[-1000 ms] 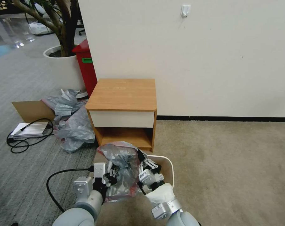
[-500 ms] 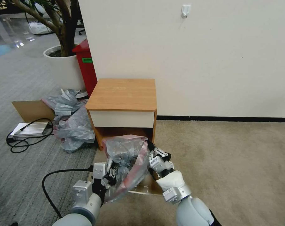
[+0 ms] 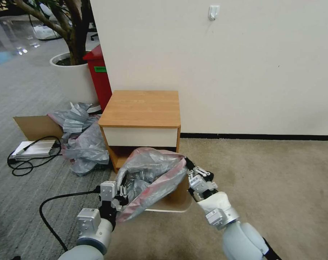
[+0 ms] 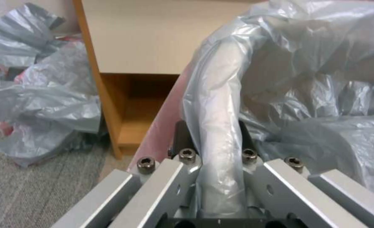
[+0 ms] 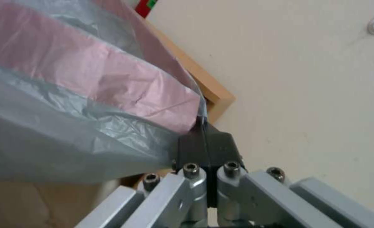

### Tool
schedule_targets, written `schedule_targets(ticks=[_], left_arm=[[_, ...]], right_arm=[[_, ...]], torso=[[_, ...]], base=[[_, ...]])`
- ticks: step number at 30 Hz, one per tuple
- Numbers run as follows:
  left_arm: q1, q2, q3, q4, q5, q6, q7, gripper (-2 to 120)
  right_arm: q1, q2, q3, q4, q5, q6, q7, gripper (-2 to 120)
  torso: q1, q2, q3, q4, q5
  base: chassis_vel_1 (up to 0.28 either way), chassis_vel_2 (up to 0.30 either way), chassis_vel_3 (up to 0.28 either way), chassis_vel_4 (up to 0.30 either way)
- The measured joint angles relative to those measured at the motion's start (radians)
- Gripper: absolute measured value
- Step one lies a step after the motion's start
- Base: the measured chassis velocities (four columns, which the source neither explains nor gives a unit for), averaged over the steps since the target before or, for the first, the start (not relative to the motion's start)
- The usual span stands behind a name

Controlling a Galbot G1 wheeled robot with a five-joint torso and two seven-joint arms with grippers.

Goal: Pick up the garbage bag from the table and place it over the trash can.

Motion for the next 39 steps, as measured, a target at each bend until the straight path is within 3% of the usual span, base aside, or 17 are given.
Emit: schedule_targets(ticks=[20,24,25,27,28,29,30,32,33,35,36,37,39], left_arm=[[-0.019,-0.031,-0.046,-0.025,-0.121,0.028,-0.025,3],[-0.028,-0.029,-0.063,-0.021,-0.135,0.035,-0.035,3],[-0.028,-0.029,-0.063,-0.021,-0.135,0.035,-0.035,3],[-0.032,-0.029,-0.067,-0.01,-0.134,0.036,-0.038,3],[-0.035,-0.03,-0.067,0.002,-0.131,0.033,-0.039,3],[-0.035,-0.03,-0.067,0.002,-0.131,0.033,-0.039,3],[-0.037,-0.03,-0.063,0.013,-0.124,0.024,-0.04,3],[-0.039,-0.026,-0.054,0.026,-0.101,0.006,-0.039,3],[-0.039,-0.026,-0.054,0.026,-0.101,0.006,-0.039,3],[-0.043,-0.021,-0.046,0.04,-0.066,-0.018,-0.038,3],[-0.045,-0.019,-0.043,0.049,-0.041,-0.039,-0.037,3],[-0.045,-0.019,-0.043,0.049,-0.041,-0.039,-0.037,3],[-0.054,-0.012,-0.032,0.094,0.108,-0.152,-0.032,3]], right_arm=[[-0.089,-0.08,0.118,0.05,0.122,-0.045,-0.095,0],[-0.135,-0.088,0.197,0.077,0.166,-0.046,-0.099,20],[-0.135,-0.088,0.197,0.077,0.166,-0.046,-0.099,20],[-0.161,-0.079,0.229,0.11,0.228,-0.047,-0.087,27],[-0.181,-0.066,0.242,0.15,0.352,-0.059,-0.061,34],[-0.181,-0.066,0.242,0.15,0.352,-0.059,-0.061,34],[-0.192,-0.054,0.232,0.198,0.521,-0.08,-0.023,40],[-0.196,-0.045,0.199,0.253,0.689,-0.105,0.031,45],[-0.196,-0.045,0.199,0.253,0.689,-0.105,0.031,45],[-0.197,-0.036,0.143,0.314,0.857,-0.143,0.111,52],[-0.197,-0.031,0.1,0.352,0.965,-0.172,0.171,62],[-0.197,-0.031,0.1,0.352,0.965,-0.172,0.171,62],[-0.201,-0.008,-0.041,0.402,1.196,-0.275,0.29,72]], torso=[[0.0,0.0,0.0,0.0,0.0],[0.0,0.0,0.0,0.0,0.0],[0.0,0.0,0.0,0.0,0.0],[0.0,0.0,0.0,0.0,-0.0001],[0.0,0.0,0.0,-0.0001,-0.0004],[0.0,0.0,0.0,-0.0001,-0.0004],[0.0,0.0,0.0,-0.0002,-0.0002],[0.0,0.0,0.0,0.0,-0.0004],[0.0,0.0,0.0,0.0,-0.0004],[0.0,0.0,0.0,0.0,-0.0004],[0.0,0.0,0.0,0.0001,-0.0004],[0.0,0.0,0.0,0.0001,-0.0004],[0.0,0.0,0.0,0.0,0.0]], base=[[0.0,0.0,0.0,0.0],[0.0,0.0,0.0,0.0],[0.0,0.0,0.0,0.0],[0.0,0.0,0.0,0.0],[0.0,0.0,0.0,0.0],[0.0,0.0,0.0,0.0],[0.0,0.0,0.0,0.0],[0.0,0.0,0.0,0.0],[0.0,0.0,0.0,0.0],[0.0,0.0,0.0,0.0],[0.0,0.0,0.0,0.0],[0.0,0.0,0.0,0.0],[0.0,0.0,0.0,0.0]])
